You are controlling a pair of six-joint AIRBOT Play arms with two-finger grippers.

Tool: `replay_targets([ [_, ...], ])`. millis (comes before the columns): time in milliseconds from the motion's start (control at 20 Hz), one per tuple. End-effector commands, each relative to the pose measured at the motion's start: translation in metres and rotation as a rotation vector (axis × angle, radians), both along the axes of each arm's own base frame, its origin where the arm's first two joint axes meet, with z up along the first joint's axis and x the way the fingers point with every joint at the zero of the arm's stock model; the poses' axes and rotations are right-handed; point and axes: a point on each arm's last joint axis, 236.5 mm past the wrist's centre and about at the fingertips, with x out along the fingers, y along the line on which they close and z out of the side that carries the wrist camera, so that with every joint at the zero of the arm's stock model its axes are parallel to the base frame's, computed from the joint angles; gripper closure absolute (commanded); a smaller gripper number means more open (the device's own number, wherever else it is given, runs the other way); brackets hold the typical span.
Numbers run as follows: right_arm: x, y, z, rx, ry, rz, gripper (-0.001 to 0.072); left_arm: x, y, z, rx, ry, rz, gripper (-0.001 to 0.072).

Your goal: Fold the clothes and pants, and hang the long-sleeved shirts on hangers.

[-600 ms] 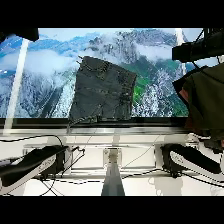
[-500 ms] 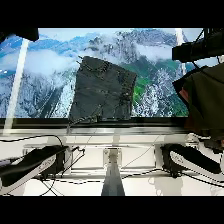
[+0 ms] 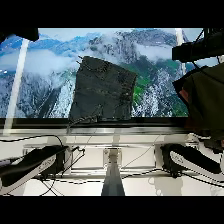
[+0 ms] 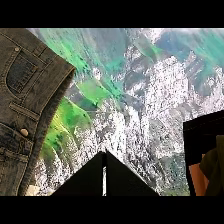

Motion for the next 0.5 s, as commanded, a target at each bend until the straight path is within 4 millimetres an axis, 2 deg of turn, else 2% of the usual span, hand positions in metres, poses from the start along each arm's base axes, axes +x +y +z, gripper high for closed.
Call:
replay_targets([
  [0,0.0,0.0,0.0,0.001,0.0,0.001,0.0663,0.0,0.001,0.0,0.0,-0.001,0.001,0.0664],
  [200,0.0,0.001,0.0,0.003,0.0,0.003,0.0663,0.0,0.001,0.0,0.0,-0.001,0.001,0.0664],
  [250,0.007,-0.003,0.003,-0.021,-0.031,0.008,0.0662,0.0,0.0,0.0,-0.003,0.0,-0.001,0.0664],
  [350,0.03,-0.021,0.012,-0.107,-0.126,0.016,0.0662,-0.007,-0.011,-0.01,-0.081,0.057,-0.011,0.0664],
  [450,0.038,-0.041,-0.003,-0.107,-0.09,-0.03,0.0663,-0.014,-0.022,-0.018,-0.126,0.106,-0.038,0.0665],
])
